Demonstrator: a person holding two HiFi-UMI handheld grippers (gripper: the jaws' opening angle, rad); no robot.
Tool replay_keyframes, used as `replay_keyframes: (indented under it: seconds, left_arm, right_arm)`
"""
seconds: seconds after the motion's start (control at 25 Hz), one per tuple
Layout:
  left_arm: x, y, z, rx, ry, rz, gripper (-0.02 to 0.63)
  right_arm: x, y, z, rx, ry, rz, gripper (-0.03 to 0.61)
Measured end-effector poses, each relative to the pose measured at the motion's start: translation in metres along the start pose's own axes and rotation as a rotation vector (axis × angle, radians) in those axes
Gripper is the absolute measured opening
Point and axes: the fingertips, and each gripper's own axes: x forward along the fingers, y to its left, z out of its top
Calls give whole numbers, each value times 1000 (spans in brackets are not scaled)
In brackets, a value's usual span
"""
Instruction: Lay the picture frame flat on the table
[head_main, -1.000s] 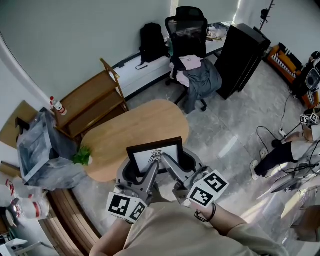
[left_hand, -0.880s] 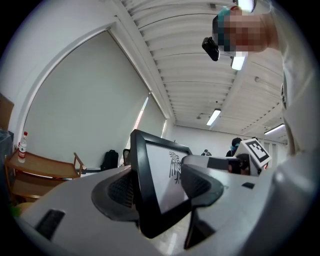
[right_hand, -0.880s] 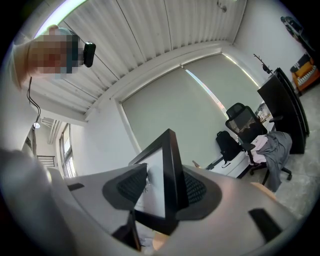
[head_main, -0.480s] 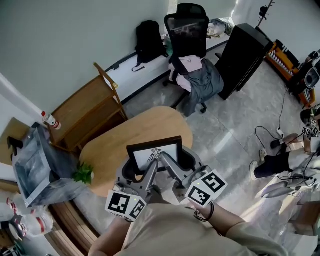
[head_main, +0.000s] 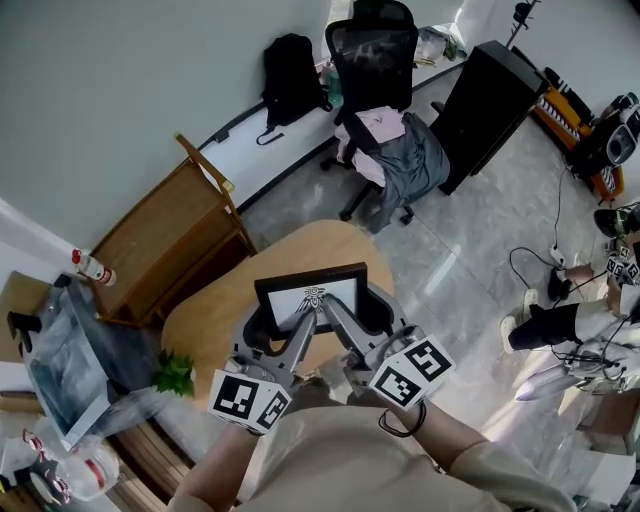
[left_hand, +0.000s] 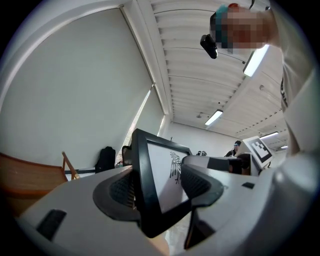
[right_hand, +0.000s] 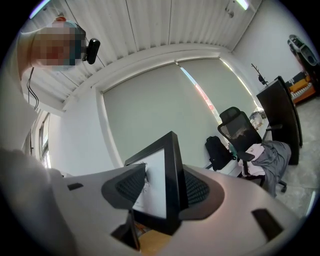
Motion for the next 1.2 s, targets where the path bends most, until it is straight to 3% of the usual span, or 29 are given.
replay_keyframes:
  seconds: [0.32,0.72,1.2]
  left_arm:
    - [40,18,-11,-37,35,-3,265]
    - [106,45,-36,-74,72,63,265]
    - [205,110,-102,-130,101,92,265]
  right_arm:
    - [22,-39,2,-6,19,-59,192]
    - [58,-108,0,7,60,-39,194]
    - [125,-222,-36,-12,103,-89,201]
